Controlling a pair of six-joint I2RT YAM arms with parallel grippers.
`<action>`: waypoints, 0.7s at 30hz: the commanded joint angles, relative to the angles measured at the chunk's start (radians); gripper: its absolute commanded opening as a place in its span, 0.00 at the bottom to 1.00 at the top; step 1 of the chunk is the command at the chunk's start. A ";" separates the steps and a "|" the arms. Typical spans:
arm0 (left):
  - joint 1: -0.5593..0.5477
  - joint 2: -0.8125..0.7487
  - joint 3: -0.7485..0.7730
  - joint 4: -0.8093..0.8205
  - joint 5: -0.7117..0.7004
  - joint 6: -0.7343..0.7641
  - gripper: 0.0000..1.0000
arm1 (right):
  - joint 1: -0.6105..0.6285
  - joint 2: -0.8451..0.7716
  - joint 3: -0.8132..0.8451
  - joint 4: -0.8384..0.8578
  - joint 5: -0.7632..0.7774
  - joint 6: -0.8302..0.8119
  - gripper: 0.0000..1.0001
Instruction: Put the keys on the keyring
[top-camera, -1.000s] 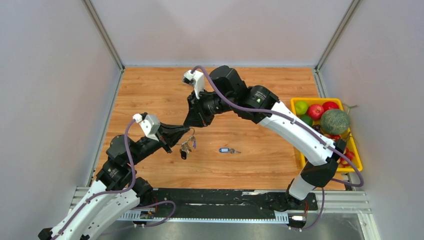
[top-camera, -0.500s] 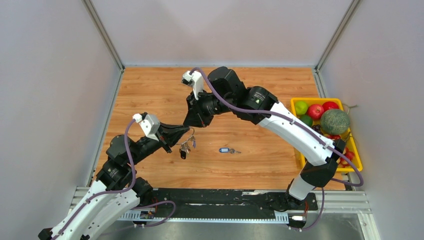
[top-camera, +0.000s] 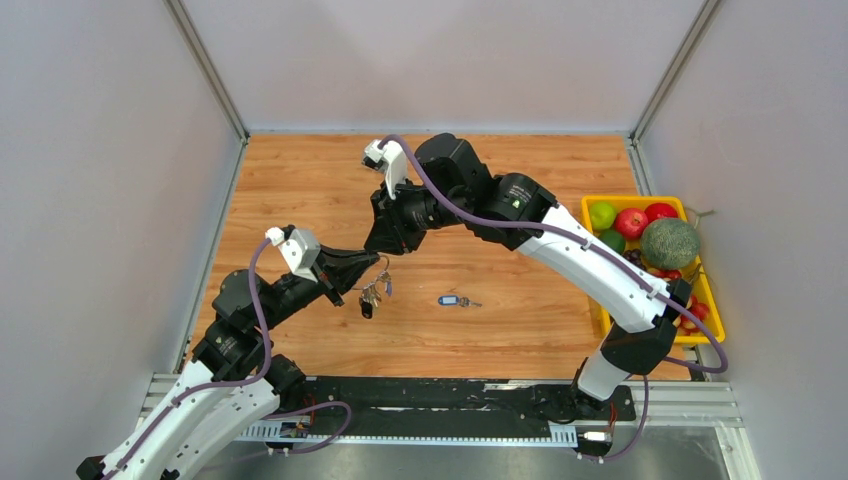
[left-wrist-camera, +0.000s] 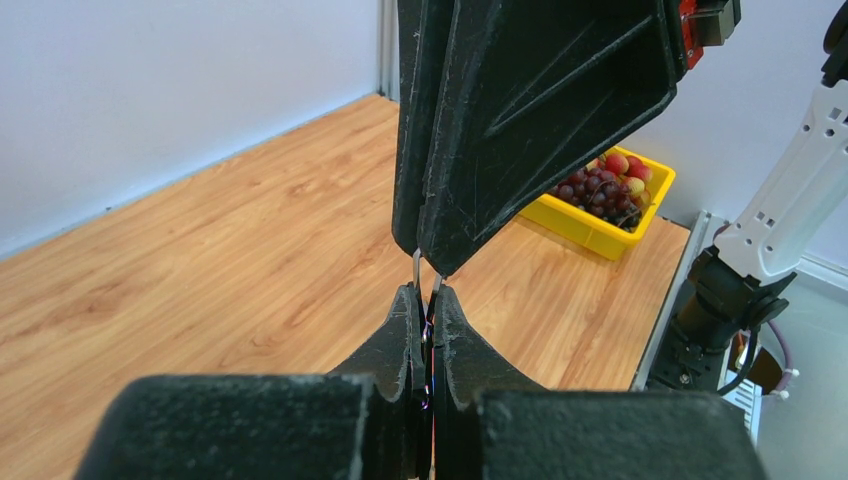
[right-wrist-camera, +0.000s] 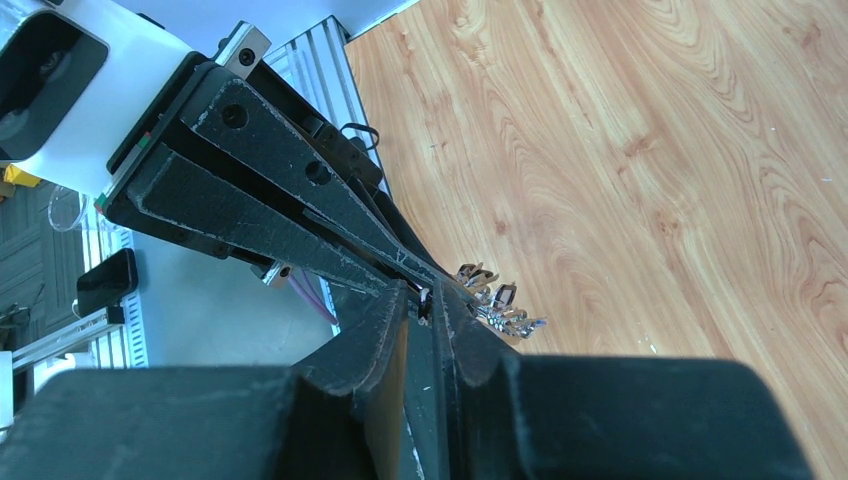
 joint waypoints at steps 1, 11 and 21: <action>0.003 -0.006 0.030 0.064 0.005 -0.002 0.00 | 0.011 -0.016 0.042 0.017 0.018 -0.010 0.17; 0.003 -0.010 0.029 0.066 0.002 -0.002 0.00 | 0.014 -0.013 0.045 0.015 0.027 -0.012 0.10; 0.003 -0.016 0.026 0.069 -0.006 -0.003 0.00 | 0.024 -0.014 0.047 0.006 0.057 -0.019 0.00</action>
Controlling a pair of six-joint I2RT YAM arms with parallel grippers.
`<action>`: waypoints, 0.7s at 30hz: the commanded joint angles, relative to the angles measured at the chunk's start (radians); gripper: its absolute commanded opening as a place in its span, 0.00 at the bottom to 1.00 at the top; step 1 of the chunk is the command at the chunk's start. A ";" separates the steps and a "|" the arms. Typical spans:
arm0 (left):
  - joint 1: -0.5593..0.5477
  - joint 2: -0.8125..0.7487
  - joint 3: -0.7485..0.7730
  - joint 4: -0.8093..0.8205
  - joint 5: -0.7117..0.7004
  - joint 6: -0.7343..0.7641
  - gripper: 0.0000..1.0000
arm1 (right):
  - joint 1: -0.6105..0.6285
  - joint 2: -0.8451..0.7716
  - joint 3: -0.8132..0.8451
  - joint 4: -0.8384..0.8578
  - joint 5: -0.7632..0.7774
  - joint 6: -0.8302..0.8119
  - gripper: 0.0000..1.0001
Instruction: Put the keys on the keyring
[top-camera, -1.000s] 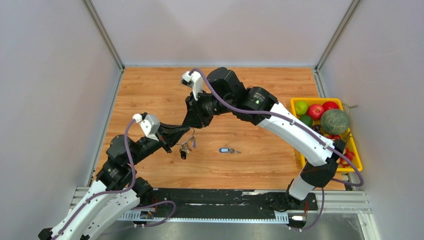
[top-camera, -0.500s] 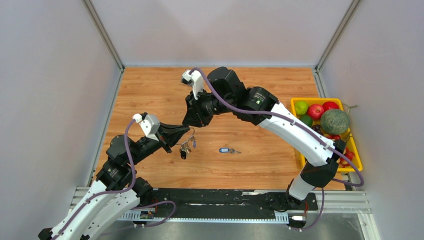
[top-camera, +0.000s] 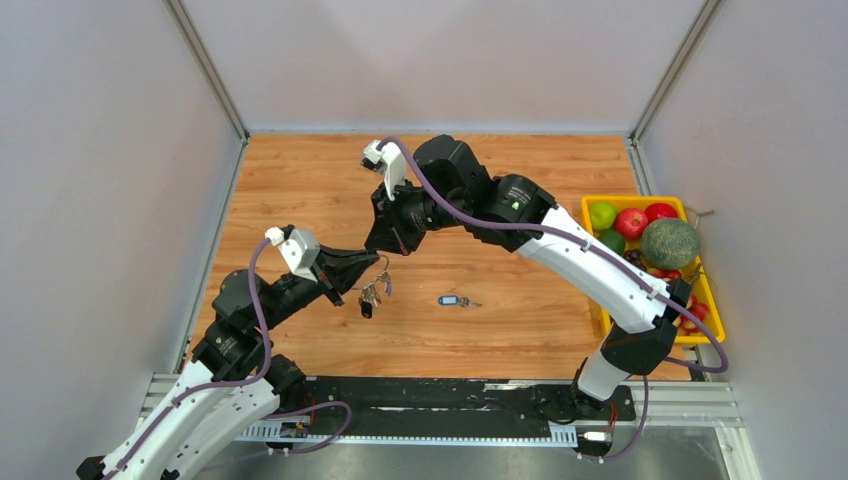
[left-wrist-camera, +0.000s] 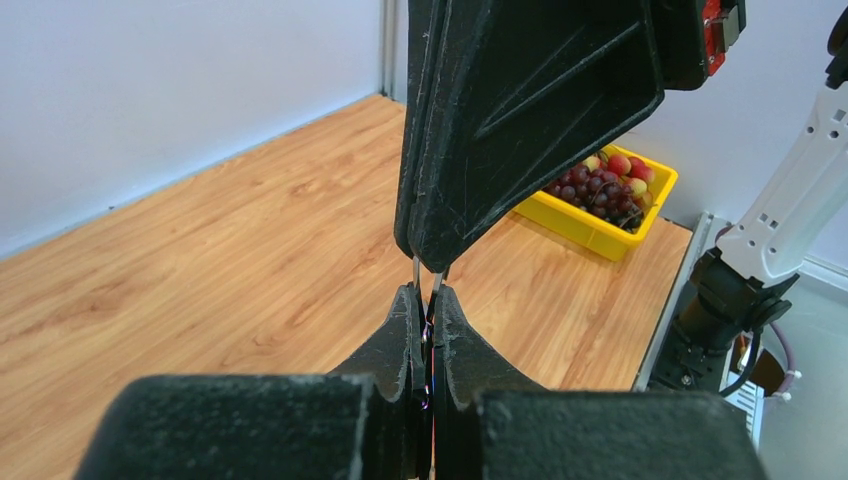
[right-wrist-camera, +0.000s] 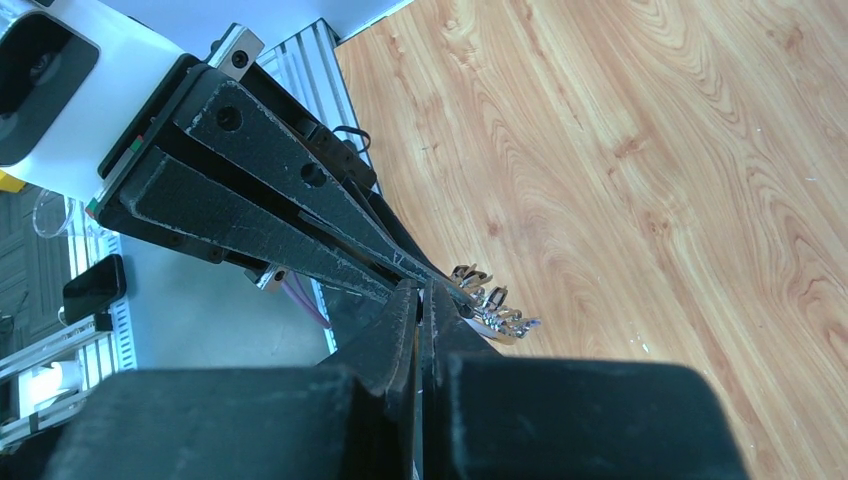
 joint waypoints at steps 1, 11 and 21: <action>0.003 -0.015 0.026 0.069 -0.004 -0.004 0.00 | 0.015 -0.013 0.047 0.007 0.032 -0.015 0.00; 0.003 -0.017 0.024 0.070 -0.009 -0.008 0.09 | 0.025 -0.015 0.078 0.006 0.077 0.012 0.00; 0.003 -0.009 0.023 0.071 -0.003 -0.005 0.23 | 0.026 -0.001 0.113 -0.006 0.100 0.031 0.00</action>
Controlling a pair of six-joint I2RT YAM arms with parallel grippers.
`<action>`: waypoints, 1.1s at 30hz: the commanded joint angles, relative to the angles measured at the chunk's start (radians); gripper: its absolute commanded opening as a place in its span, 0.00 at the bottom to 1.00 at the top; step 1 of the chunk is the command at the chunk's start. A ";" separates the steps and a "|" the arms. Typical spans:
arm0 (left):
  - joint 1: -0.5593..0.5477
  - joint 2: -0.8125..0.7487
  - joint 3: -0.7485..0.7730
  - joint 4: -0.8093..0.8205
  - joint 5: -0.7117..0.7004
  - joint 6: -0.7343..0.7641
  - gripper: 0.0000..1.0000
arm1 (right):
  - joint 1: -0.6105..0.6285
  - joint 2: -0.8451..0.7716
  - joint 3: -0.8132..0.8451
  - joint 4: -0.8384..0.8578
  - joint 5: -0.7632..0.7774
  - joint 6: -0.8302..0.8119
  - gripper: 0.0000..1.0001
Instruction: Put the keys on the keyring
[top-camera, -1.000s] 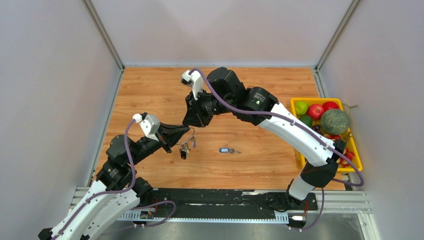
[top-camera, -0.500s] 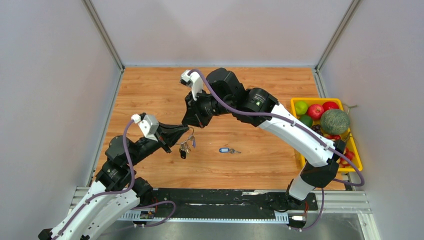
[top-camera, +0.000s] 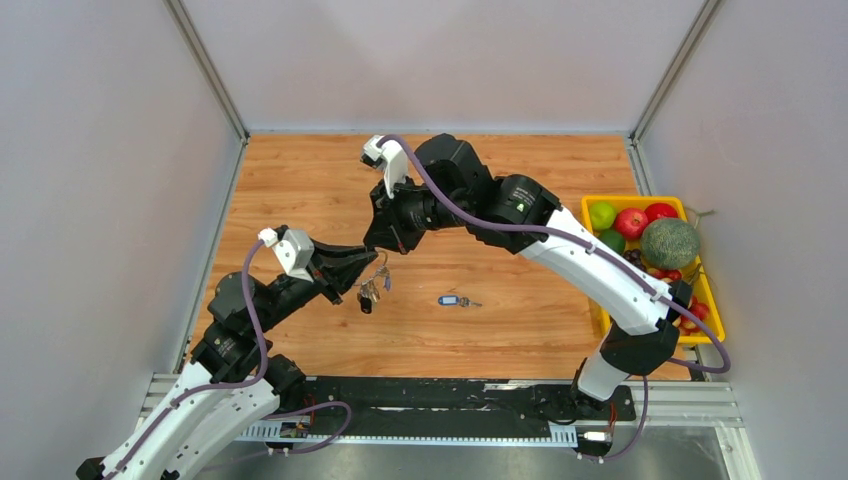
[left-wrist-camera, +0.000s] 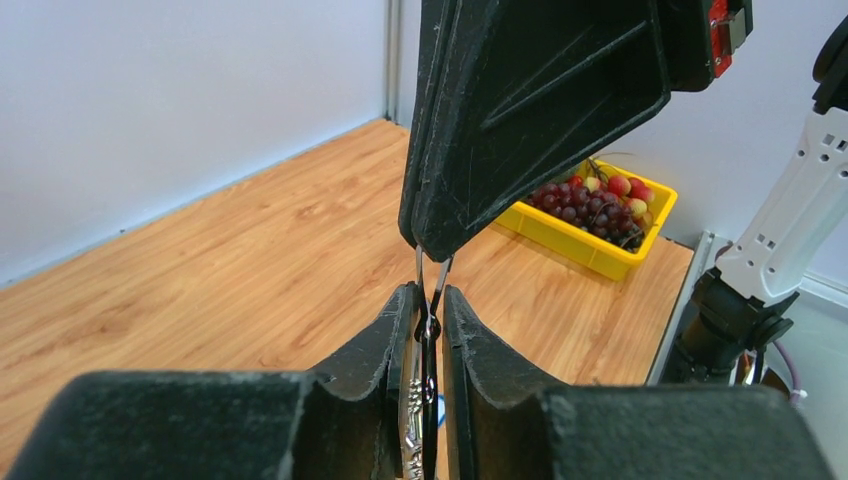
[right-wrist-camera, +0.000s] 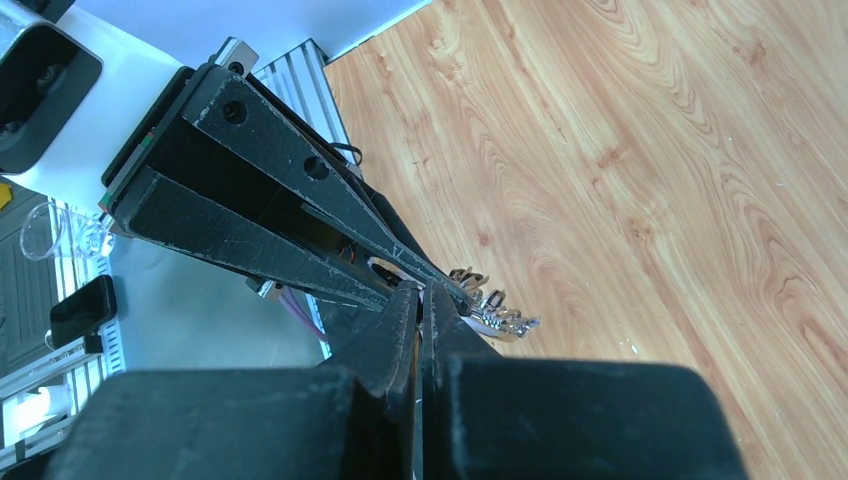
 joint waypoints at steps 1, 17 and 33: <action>0.003 -0.002 0.023 0.034 0.007 -0.003 0.24 | 0.004 -0.002 0.067 0.015 0.030 0.019 0.00; 0.003 -0.021 0.009 0.076 -0.001 0.015 0.39 | 0.006 0.025 0.093 -0.003 0.045 0.034 0.00; 0.003 0.007 0.014 0.080 -0.078 0.048 0.40 | 0.005 0.055 0.150 -0.033 0.098 0.089 0.00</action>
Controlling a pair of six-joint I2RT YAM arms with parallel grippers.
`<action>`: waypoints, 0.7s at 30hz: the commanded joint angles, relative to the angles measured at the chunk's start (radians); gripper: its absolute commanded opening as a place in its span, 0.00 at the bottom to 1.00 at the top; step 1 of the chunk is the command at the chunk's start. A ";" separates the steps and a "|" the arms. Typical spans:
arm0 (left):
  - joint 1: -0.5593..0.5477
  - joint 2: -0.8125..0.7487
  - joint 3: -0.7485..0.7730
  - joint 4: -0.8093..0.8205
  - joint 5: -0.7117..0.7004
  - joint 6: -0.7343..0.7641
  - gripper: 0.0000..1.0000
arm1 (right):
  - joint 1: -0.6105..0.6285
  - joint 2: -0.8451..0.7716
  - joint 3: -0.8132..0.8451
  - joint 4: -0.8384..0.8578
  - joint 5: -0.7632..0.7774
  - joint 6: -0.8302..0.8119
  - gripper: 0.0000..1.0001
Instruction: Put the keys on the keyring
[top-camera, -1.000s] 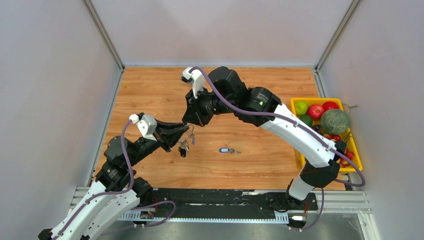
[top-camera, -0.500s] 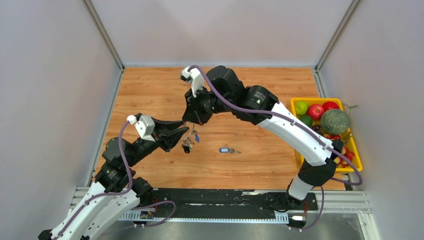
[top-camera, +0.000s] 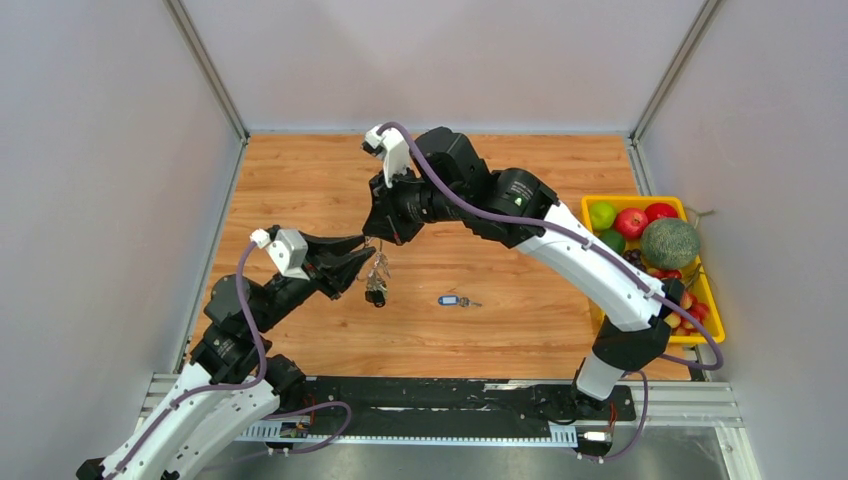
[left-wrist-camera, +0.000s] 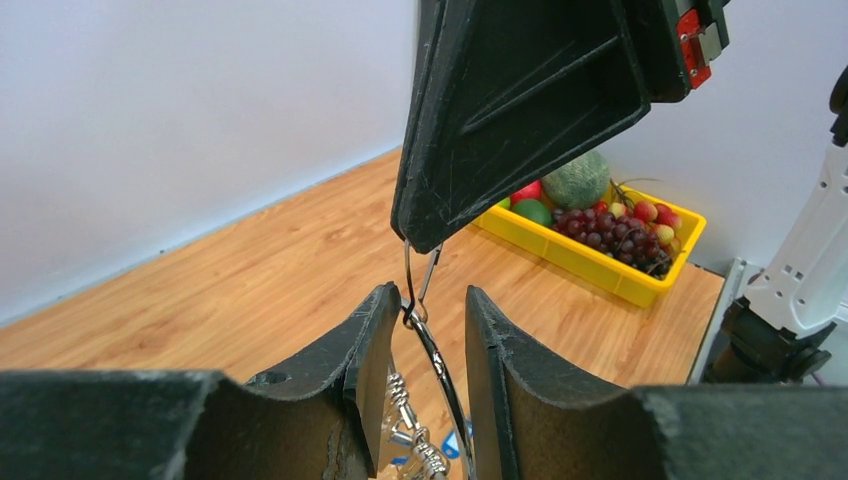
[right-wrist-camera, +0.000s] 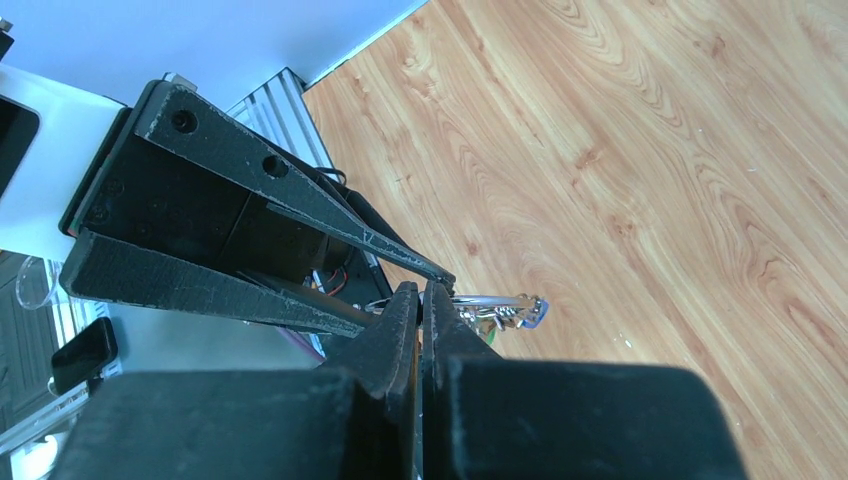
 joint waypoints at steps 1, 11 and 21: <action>0.003 0.017 0.012 0.047 -0.042 0.025 0.40 | 0.005 0.013 0.065 0.011 0.026 0.038 0.00; 0.002 0.057 0.014 0.089 -0.082 0.040 0.39 | 0.004 0.034 0.087 0.003 0.058 0.046 0.00; -0.004 0.069 0.011 0.093 -0.102 0.058 0.37 | -0.002 0.051 0.122 -0.003 0.086 0.052 0.00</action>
